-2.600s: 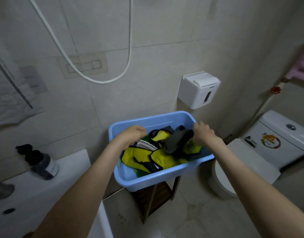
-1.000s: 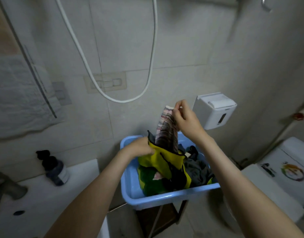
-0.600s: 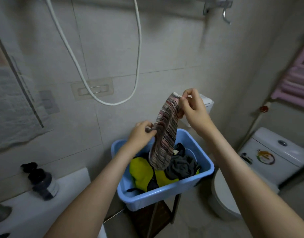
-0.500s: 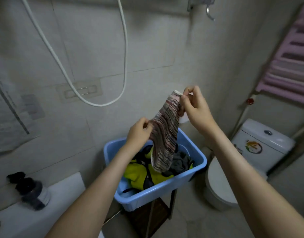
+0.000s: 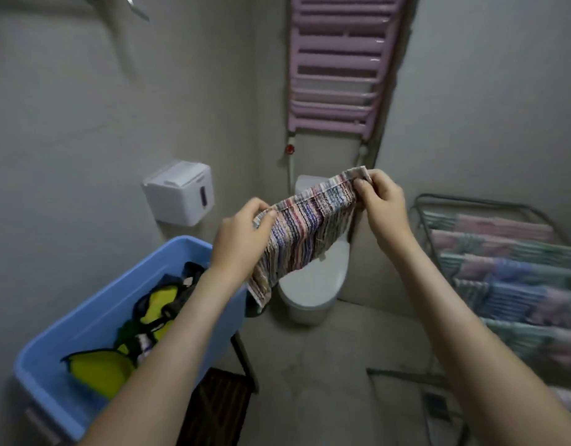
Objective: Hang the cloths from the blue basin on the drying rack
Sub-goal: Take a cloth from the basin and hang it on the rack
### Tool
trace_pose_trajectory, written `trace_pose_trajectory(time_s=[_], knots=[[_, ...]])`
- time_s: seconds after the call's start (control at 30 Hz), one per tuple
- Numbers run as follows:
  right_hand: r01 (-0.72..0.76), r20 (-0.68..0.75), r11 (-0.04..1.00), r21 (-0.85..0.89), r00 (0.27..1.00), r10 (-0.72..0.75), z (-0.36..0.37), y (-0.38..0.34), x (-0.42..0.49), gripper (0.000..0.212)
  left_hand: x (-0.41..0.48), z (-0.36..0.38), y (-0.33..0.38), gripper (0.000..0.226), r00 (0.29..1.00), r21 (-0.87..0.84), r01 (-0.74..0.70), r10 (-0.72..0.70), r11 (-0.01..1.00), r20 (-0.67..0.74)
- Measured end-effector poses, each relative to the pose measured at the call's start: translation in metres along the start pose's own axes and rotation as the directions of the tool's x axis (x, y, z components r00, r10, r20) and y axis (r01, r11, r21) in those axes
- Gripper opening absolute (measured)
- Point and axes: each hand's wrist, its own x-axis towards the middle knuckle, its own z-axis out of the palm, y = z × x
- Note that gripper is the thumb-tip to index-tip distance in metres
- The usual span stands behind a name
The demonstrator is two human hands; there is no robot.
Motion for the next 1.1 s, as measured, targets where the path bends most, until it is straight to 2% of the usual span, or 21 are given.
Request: trace_pose_trajectory(time_s=[0.13,0.27,0.37,0.47,0.63,0.9,1.03,1.1], knots=[[-0.021,-0.119,1.000,-0.024,0.993,0.018,-0.072,-0.003,-0.027,0.019,-0.011,0.029,0.042,0.026,0.992,-0.027,-0.088,0.090,0.996,0.089],[-0.033,-0.261,0.996,-0.088,0.965,0.009,-0.158,-0.017,-0.076,0.020,-0.051,0.051,0.100,0.042,0.951,-0.065,-0.266,0.273,0.962,0.149],[-0.074,-0.342,0.990,-0.118,0.939,0.029,-0.218,-0.029,-0.126,0.020,-0.092,0.070,0.142,0.044,0.890,-0.117,-0.379,0.396,0.918,0.226],[-0.112,-0.418,0.984,-0.141,0.908,0.044,-0.263,-0.035,-0.174,0.020,-0.127,0.091,0.169,0.047,0.839,-0.125,-0.440,0.457,0.889,0.294],[-0.205,-0.541,0.963,-0.172,0.837,0.082,-0.325,-0.046,-0.249,0.021,-0.189,0.119,0.213,0.052,0.739,-0.236,-0.497,0.549,0.835,0.390],[-0.329,-0.691,0.925,-0.192,0.715,0.110,-0.404,-0.067,-0.330,0.022,-0.250,0.146,0.284,0.048,0.532,-0.416,-0.535,0.676,0.735,0.510],[-0.371,-0.786,0.911,-0.179,0.611,0.094,-0.434,-0.077,-0.360,0.021,-0.273,0.165,0.318,0.046,0.405,-0.531,-0.494,0.723,0.688,0.561],[-0.403,-0.841,0.898,-0.174,0.535,0.077,-0.452,-0.086,-0.375,0.018,-0.284,0.176,0.340,0.046,0.297,-0.609,-0.460,0.758,0.647,0.581]])
